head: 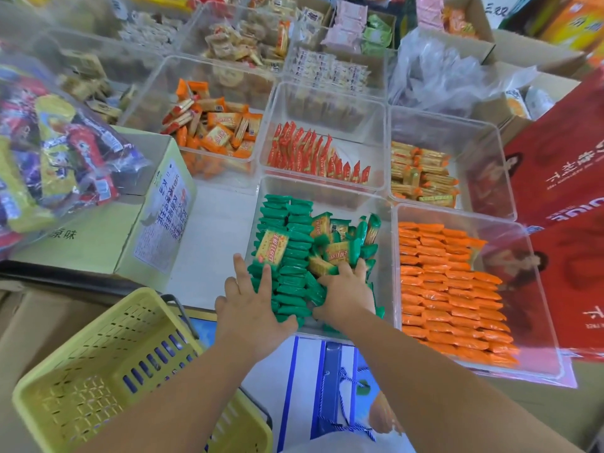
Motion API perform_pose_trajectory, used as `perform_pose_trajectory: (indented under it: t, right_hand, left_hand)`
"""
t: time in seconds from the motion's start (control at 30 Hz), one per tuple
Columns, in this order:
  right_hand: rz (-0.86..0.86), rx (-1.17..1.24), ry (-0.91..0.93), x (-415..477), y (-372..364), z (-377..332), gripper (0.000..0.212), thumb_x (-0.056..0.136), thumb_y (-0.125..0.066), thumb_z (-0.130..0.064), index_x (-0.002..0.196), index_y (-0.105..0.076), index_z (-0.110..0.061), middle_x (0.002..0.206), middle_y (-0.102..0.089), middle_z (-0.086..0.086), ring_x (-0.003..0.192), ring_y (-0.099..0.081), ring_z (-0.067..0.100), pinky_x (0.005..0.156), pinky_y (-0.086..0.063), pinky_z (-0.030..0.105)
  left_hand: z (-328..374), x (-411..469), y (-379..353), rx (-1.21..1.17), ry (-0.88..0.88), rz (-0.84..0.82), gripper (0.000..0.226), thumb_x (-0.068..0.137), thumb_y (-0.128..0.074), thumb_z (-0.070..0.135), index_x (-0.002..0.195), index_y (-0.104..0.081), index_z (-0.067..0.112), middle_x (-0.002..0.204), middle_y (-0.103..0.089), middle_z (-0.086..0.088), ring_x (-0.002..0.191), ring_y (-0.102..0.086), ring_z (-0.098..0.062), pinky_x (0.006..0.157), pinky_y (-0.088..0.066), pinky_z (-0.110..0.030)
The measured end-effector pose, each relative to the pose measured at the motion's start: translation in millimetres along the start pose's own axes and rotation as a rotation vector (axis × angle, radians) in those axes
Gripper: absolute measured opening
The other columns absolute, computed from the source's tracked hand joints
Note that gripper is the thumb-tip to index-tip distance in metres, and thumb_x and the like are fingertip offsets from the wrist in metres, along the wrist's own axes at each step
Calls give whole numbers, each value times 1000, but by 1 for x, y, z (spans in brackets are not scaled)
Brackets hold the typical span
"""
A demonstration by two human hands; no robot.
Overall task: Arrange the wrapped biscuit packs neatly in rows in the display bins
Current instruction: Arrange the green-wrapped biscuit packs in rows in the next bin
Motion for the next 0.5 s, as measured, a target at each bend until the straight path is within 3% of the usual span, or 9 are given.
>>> perform_pose_trajectory:
  t: [0.17,0.27,0.37,0.43,0.5]
  right_hand:
    - [-48,128,38,-5,23,22,71,72,-74,-64,136,-60,-37,143,-41,3,149,-15,35,108,-41,52]
    - [-32,190,22,-11,42,35,81,66,-79,-63,138,-59,-34,142,-43,3,139,-31,27,108,-41,47]
    - [-34,248,23,-18,60,43,83,64,-81,-61,139,-59,-31,157,-33,7,144,-31,27,112,-37,44]
    - [-20,333,27,-19,76,49,83,63,-83,-57,137,-61,-27,157,-35,8,139,-40,27,106,-44,42]
    - [17,492,31,-18,97,54,77,60,-86,-54,130,-66,-27,141,-50,0,115,-56,14,86,-50,30]
  left_hand:
    - [1,-1,1,-27,-9,8,111,64,-17,85,159,1,29,157,27,-23,131,-23,-38,89,-39,-47]
    - [0,0,1,-45,-5,8,112,64,-16,86,159,2,30,157,28,-23,132,-21,-38,90,-38,-47]
    - [0,0,1,-63,-10,10,112,63,-17,86,159,2,29,157,28,-22,132,-22,-37,90,-37,-47]
    - [1,0,1,-72,-16,18,112,64,-18,86,159,-1,29,158,25,-23,131,-23,-37,90,-38,-47]
    - [1,-1,1,-72,-18,24,111,65,-19,85,159,-2,29,158,23,-23,129,-24,-36,88,-38,-46]
Point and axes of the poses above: each hand's wrist, its own x-axis towards the middle knuckle, its own y-axis out of the back of the hand, z = x × y, the point moved 8 cm from there along x, towards the middle knuckle
